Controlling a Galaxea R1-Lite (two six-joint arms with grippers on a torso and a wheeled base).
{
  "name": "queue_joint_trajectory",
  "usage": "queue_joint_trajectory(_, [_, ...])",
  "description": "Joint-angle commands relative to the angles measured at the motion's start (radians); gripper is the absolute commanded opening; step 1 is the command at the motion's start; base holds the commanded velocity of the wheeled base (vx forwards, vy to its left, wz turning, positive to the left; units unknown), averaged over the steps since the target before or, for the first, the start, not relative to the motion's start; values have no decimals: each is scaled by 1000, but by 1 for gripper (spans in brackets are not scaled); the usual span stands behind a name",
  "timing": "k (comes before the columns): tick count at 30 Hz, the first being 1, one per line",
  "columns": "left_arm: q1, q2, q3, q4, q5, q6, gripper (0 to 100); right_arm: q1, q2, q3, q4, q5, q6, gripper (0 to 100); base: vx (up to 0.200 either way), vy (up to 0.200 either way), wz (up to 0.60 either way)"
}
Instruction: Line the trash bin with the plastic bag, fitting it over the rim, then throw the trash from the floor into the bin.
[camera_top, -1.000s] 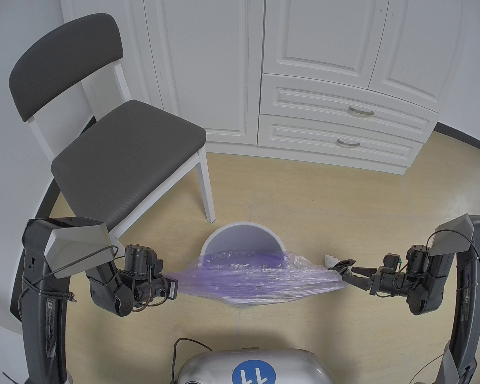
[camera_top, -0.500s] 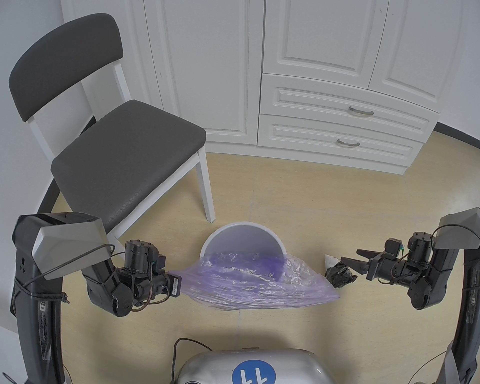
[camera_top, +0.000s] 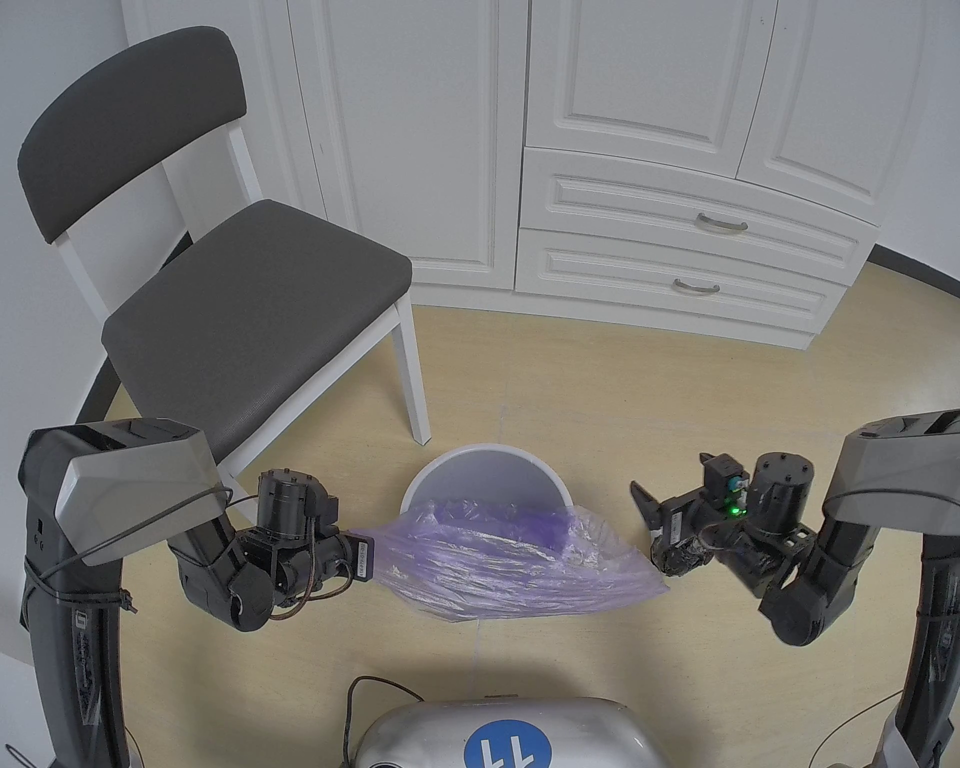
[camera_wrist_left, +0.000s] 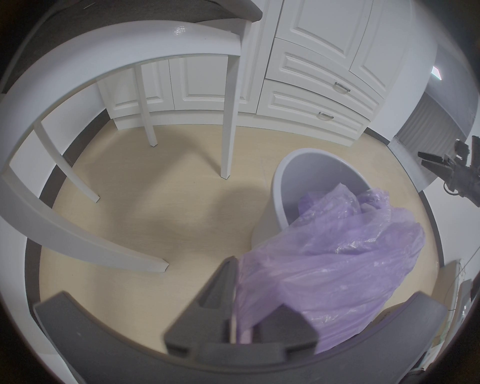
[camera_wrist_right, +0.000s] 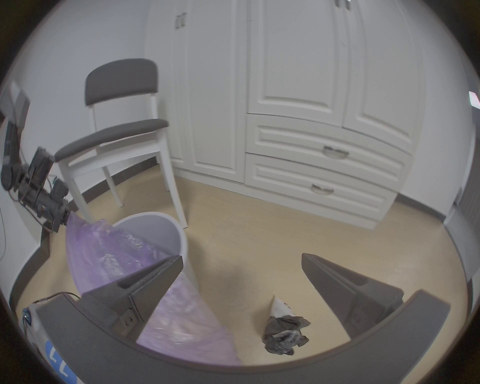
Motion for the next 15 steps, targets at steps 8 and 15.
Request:
queue_joint_trajectory(8, [15, -36, 60, -22, -57, 25, 100, 305, -54, 100, -18, -132, -106, 100, 0, 0, 0])
queue_joint_trajectory(15, [29, -84, 172, -110, -177, 131, 100, 392, -54, 166, -18, -132, -111, 100, 0, 0, 0])
